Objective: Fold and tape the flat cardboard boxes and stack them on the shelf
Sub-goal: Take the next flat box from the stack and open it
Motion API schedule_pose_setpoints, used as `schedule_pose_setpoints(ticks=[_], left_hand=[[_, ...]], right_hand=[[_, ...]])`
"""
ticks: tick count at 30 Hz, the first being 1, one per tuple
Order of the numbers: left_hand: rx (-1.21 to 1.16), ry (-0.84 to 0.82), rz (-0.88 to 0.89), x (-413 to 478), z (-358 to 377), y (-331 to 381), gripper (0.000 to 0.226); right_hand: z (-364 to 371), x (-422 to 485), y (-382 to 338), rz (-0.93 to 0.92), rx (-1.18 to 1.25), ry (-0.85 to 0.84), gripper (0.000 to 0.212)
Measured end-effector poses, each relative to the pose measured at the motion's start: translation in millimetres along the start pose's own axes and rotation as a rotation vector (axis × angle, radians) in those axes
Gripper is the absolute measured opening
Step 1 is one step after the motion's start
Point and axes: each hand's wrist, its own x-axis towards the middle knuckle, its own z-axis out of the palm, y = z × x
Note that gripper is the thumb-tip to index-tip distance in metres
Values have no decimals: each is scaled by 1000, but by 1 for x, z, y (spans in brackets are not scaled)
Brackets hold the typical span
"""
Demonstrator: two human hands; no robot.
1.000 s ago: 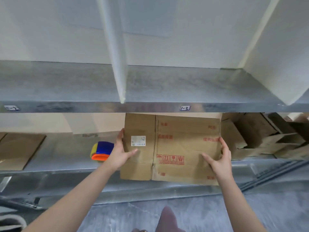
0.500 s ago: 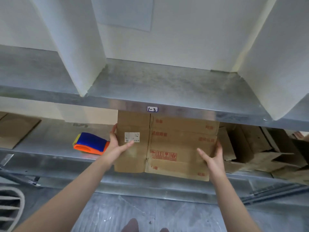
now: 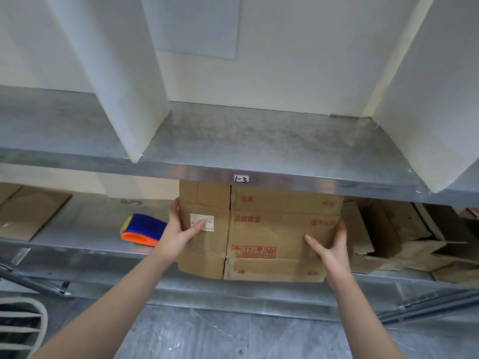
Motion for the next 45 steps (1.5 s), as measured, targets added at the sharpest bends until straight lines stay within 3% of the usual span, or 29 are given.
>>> schedule_pose_setpoints(ticks=[4, 11, 15, 20, 24, 31, 34, 37, 39, 41, 42, 45], left_hand=[[124, 81, 2, 1, -7, -15, 75], [-45, 23, -58, -9, -5, -7, 68], [215, 117, -64, -4, -9, -6, 65], [5, 13, 17, -12, -4, 14, 87], [143, -32, 38, -15, 8, 16, 82], [176, -30, 114, -24, 15, 25, 86], [365, -172, 173, -30, 13, 18, 74], [268, -264, 123, -34, 17, 25, 66], [243, -266, 32, -31, 22, 33, 85], [418, -404, 30, -29, 18, 29, 130], [506, -486, 17, -28, 15, 31, 137], [529, -663, -26, -32, 0, 34, 93]], right_hand=[[5, -3, 8, -66, -133, 36, 96], [11, -6, 10, -10, -136, 98, 87], [6, -7, 12, 30, -177, 118, 77], [4, -13, 7, 23, -91, 69, 84], [10, -17, 2, -24, -151, -27, 84], [2, -26, 0, -61, -153, -18, 81], [4, -32, 2, -113, -182, -22, 58], [4, -37, -2, -107, -72, -44, 40], [4, -42, -6, -115, -63, -82, 32], [6, -45, -7, -120, -97, -109, 27], [9, -46, -8, -118, -121, -114, 26], [15, -45, -10, -103, -178, -83, 23]])
